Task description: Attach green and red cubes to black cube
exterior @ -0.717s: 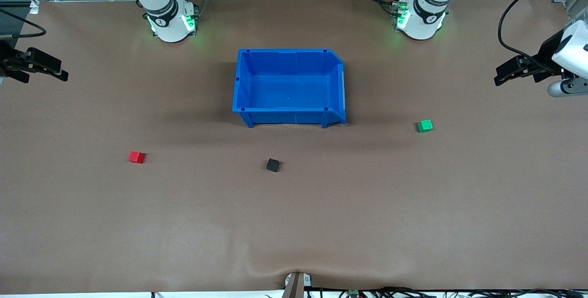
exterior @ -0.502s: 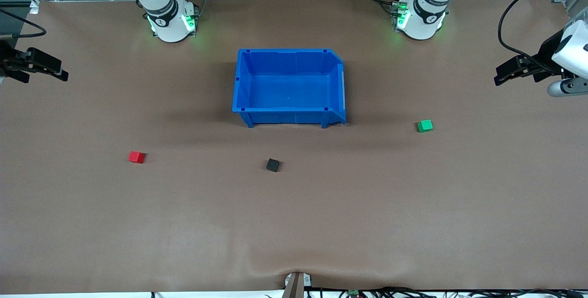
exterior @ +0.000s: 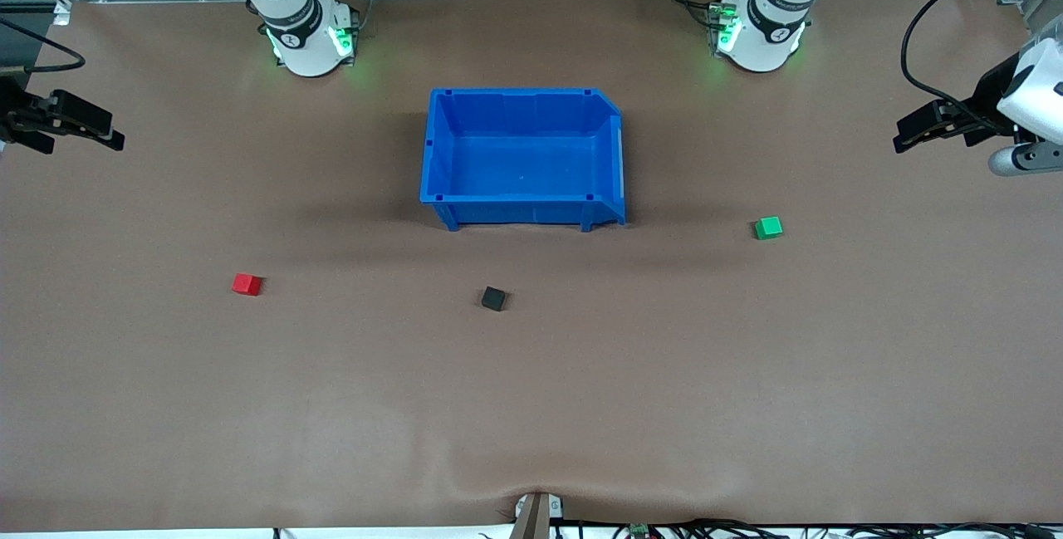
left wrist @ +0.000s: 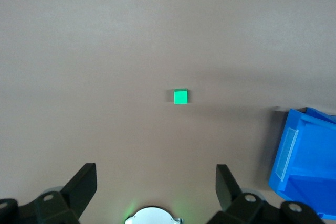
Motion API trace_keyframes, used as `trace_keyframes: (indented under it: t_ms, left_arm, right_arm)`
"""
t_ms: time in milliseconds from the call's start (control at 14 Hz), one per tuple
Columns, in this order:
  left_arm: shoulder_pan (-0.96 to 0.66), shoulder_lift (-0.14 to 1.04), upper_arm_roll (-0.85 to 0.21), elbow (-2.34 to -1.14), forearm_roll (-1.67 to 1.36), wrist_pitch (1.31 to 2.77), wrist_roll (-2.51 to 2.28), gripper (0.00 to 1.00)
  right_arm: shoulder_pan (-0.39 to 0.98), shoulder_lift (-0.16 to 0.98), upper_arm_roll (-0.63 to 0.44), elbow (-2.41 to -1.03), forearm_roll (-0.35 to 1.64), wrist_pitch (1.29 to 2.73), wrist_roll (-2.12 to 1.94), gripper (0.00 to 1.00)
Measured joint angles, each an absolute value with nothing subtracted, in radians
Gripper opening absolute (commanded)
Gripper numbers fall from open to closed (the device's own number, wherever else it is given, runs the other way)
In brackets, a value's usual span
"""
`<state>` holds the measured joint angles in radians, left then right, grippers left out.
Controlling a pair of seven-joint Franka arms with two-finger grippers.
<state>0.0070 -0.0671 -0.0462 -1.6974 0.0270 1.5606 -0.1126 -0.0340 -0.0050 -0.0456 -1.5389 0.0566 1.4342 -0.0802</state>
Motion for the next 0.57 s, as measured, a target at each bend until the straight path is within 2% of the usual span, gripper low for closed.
trace_keyframes:
  t_ms: [573]
  left_arm:
    - [0.019, -0.049, -0.044, -1.697, 0.027, 1.555, -0.108, 1.00]
  right_arm:
    - [-0.033, 0.017, -0.043, -1.539, 0.057, 1.458, -0.080, 1.00]
